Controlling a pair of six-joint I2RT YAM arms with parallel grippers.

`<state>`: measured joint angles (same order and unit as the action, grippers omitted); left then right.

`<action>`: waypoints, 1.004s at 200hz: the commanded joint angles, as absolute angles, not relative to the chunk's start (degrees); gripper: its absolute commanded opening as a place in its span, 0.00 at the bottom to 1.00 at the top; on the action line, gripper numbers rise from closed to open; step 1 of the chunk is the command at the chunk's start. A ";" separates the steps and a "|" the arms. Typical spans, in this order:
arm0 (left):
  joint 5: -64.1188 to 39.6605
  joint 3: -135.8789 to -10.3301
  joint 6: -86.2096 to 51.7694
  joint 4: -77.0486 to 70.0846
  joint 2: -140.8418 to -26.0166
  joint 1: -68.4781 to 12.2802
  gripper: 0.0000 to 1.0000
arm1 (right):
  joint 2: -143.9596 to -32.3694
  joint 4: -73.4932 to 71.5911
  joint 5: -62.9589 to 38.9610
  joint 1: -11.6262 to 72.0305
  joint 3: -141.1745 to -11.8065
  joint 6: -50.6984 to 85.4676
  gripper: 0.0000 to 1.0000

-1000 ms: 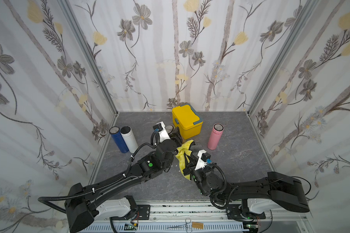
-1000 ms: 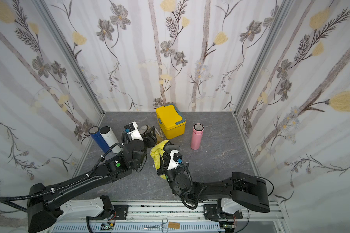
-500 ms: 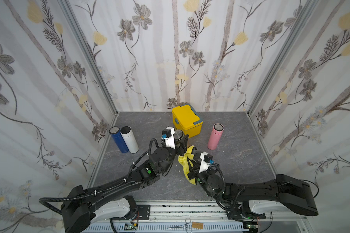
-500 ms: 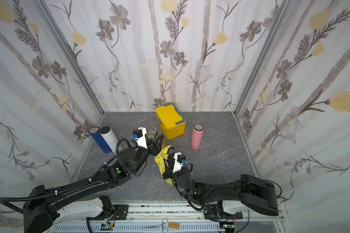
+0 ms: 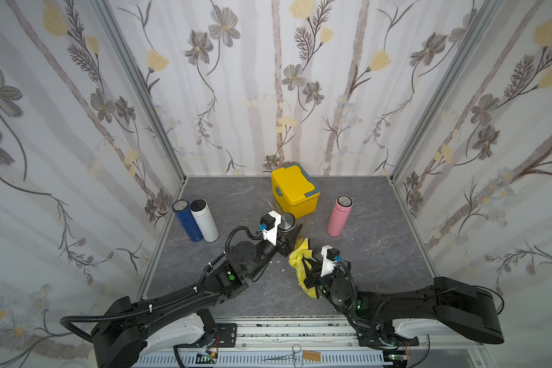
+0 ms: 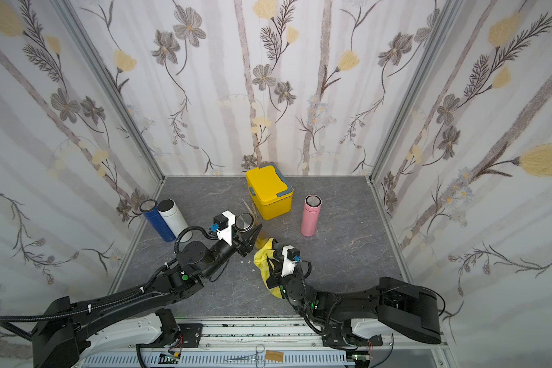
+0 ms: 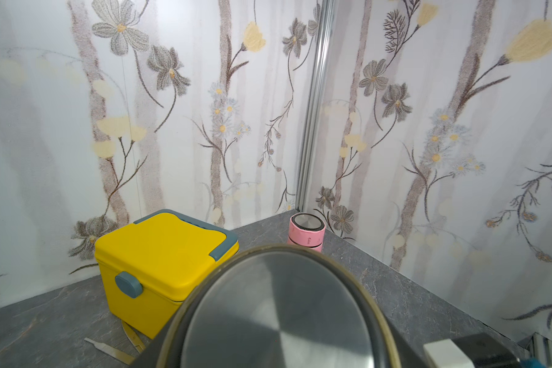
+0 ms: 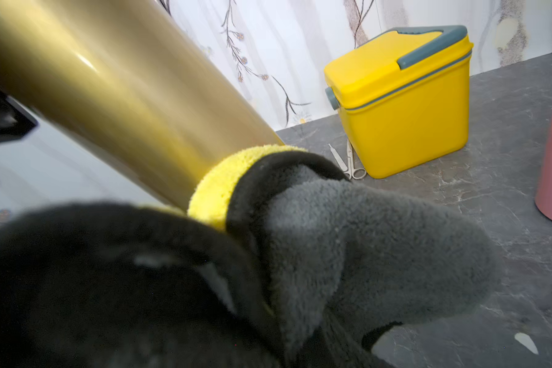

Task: Wipe the surface of the thermos
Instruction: Wipe the dirt from the surface of the thermos.

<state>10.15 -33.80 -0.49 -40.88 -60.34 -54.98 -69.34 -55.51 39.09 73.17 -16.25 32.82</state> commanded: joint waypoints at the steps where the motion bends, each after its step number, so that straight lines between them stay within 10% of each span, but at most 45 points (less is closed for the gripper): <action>1: 3.03 -33.08 0.94 -47.47 -59.69 -54.16 0.00 | -63.83 -52.98 38.16 73.04 -19.71 31.02 0.00; 151: -16.62 -28.21 0.18 -54.75 -57.35 -49.68 0.00 | -56.95 -52.12 29.41 68.03 -21.35 32.56 0.00; 201: -20.80 -27.60 -0.70 -56.16 -56.70 -49.46 0.00 | -70.69 -63.50 28.88 65.93 -12.48 42.92 0.00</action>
